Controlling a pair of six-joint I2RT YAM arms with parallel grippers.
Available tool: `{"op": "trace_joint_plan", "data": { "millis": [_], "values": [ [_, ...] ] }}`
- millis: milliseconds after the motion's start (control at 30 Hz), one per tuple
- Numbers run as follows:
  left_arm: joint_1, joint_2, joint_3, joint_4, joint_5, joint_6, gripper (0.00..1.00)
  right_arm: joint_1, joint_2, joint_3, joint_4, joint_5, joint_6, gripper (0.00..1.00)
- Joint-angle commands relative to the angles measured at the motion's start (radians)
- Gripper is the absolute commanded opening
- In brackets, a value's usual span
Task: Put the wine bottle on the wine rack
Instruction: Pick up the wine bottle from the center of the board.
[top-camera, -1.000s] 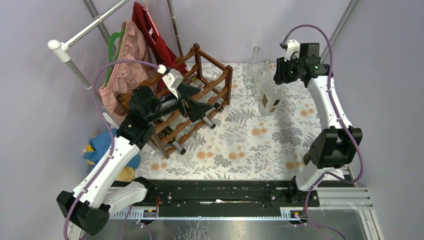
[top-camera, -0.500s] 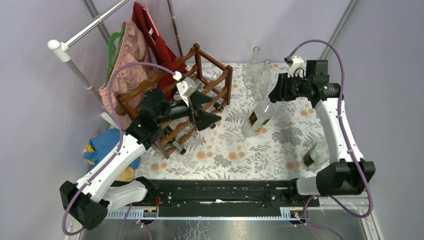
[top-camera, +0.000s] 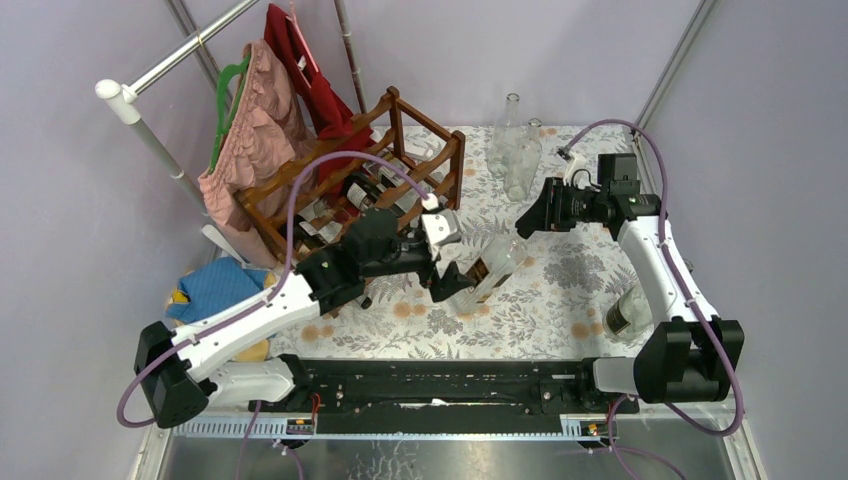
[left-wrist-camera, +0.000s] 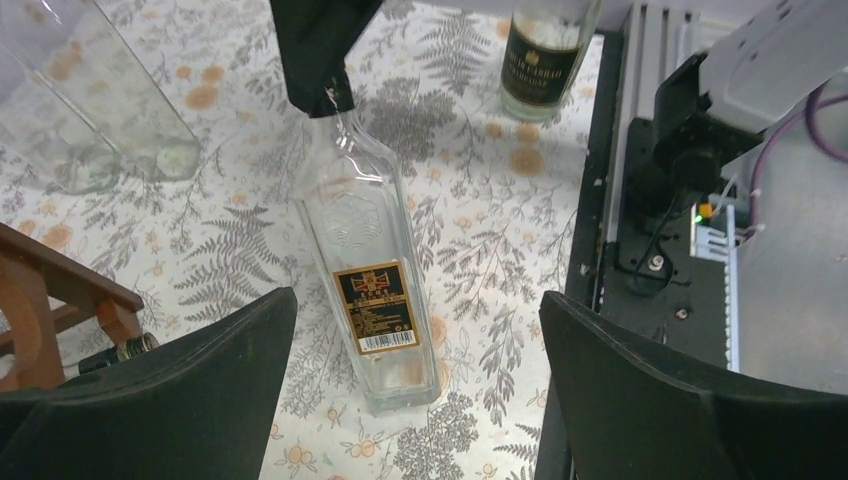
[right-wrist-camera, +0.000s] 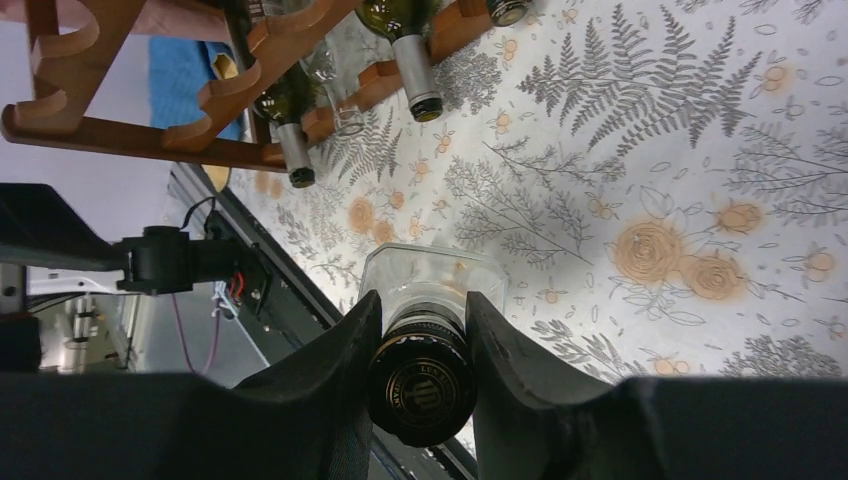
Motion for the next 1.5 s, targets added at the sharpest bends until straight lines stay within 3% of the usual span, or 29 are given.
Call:
{"op": "trace_joint_plan", "data": {
  "millis": [0, 233, 433, 767, 967, 1233, 1333, 1367, 1400, 1467],
  "values": [
    [-0.059, 0.03, -0.035, 0.028, -0.144, 0.064, 0.99, 0.006, -0.062, -0.032, 0.175, -0.21, 0.157, 0.0],
    [-0.068, 0.07, -0.091, 0.132, -0.223, -0.064, 0.99, 0.009, -0.064, -0.103, 0.242, -0.256, 0.198, 0.0],
    [-0.078, 0.173, -0.044, 0.109, -0.307, -0.173, 0.99, 0.012, -0.052, -0.13, 0.265, -0.288, 0.216, 0.0],
    [-0.132, 0.325, 0.004, 0.107, -0.479, -0.077, 0.99, 0.02, -0.049, -0.139, 0.292, -0.307, 0.249, 0.0],
    [-0.134, 0.373, 0.002, 0.141, -0.464, -0.034, 0.97, 0.024, -0.044, -0.141, 0.293, -0.317, 0.249, 0.0],
    [-0.133, 0.402, 0.022, 0.126, -0.324, 0.005, 0.67, 0.025, -0.052, -0.151, 0.286, -0.331, 0.226, 0.0],
    [-0.133, 0.403, 0.036, 0.09, -0.278, 0.034, 0.26, 0.025, -0.054, -0.152, 0.272, -0.346, 0.195, 0.0],
    [-0.133, 0.402, 0.043, 0.073, -0.258, 0.051, 0.17, 0.025, -0.053, -0.15, 0.258, -0.351, 0.175, 0.01],
    [-0.132, 0.401, 0.051, 0.045, -0.244, 0.067, 0.1, 0.025, -0.047, -0.143, 0.232, -0.358, 0.135, 0.06],
    [-0.132, 0.392, 0.066, -0.005, -0.225, 0.1, 0.02, 0.025, -0.026, -0.1, 0.094, -0.356, 0.016, 0.3]
  ]
}}
